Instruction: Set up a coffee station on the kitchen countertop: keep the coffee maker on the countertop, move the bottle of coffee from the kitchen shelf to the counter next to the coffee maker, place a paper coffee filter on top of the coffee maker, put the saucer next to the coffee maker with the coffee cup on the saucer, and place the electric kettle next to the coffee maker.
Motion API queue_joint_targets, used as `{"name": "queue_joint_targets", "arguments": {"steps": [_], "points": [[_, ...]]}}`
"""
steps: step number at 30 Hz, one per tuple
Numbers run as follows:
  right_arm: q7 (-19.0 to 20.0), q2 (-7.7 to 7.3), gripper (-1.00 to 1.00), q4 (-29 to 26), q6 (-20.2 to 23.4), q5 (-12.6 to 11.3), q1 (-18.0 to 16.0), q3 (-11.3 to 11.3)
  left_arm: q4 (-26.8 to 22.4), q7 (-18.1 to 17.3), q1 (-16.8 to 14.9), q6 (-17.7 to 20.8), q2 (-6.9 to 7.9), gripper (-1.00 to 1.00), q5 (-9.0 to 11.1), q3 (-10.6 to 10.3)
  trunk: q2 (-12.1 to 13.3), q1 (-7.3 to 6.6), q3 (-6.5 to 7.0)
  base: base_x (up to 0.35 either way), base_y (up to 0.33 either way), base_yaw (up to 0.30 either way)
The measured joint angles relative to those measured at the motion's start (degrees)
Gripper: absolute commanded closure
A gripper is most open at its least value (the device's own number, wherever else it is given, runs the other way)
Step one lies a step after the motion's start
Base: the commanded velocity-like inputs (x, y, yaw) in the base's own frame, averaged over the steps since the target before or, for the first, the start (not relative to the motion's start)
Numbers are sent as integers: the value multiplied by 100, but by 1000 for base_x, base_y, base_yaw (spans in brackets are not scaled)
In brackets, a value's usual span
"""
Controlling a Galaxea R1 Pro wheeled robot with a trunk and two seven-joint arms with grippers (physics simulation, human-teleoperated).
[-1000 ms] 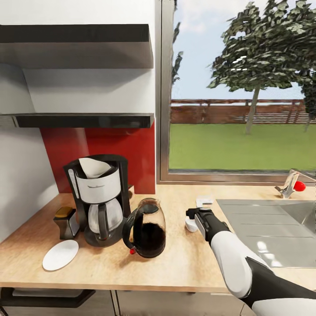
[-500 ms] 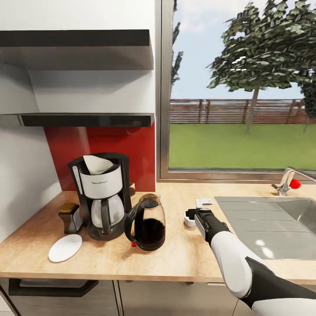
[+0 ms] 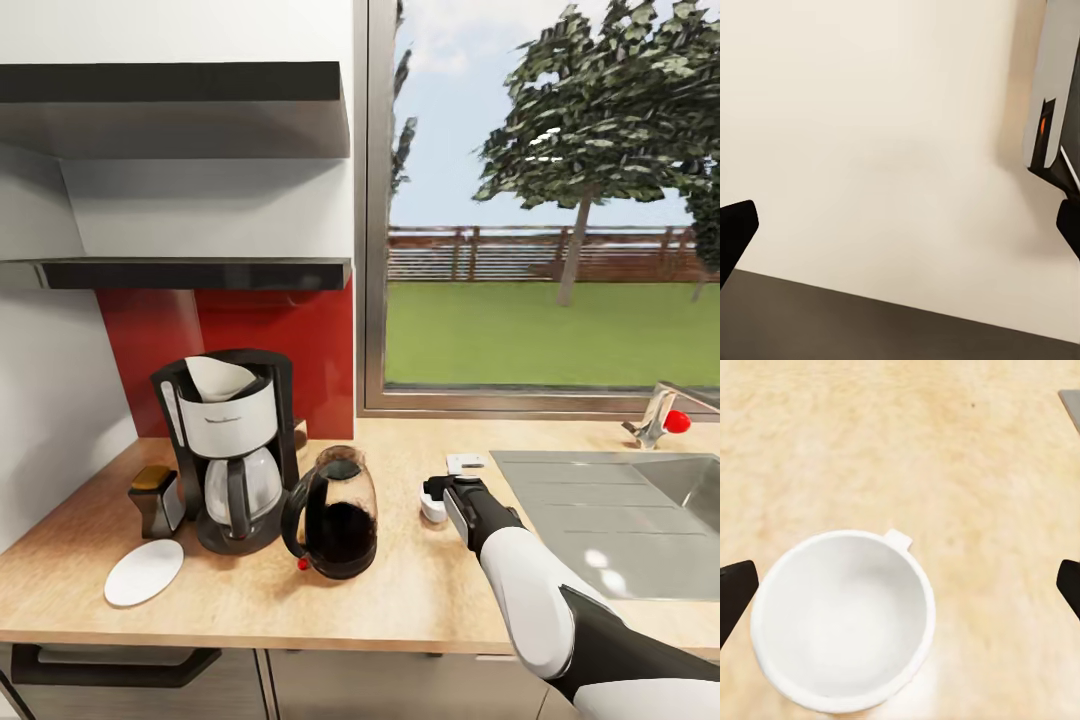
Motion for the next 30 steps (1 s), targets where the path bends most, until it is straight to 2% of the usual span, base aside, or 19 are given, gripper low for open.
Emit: {"name": "queue_joint_targets", "arguments": {"steps": [11,14,15,19,30], "points": [[3,-190,-100,6,0,1,0,0,0,-2,0,-1,0,-100,-1,0,0,1,0,5,0,0],[2,-279,-100,8,-1,1,0,-114,0,0,0,1,0,-100,-1,0,0,1,0,0,0,0],[4,-295,-100,11,1,2,0,-247,0,-3,0,1,0,-100,0,0,1,1,0,0,0,0],[6,-295,-100,120,1,1,0,-362,0,-4,0,8,0,-100,-1,0,1,1,-1,0,0,0],[7,-269,-100,229,-1,3,0,-380,-1,-1,0,1,0,-100,-1,0,1,1,-76,0,0,58]]}}
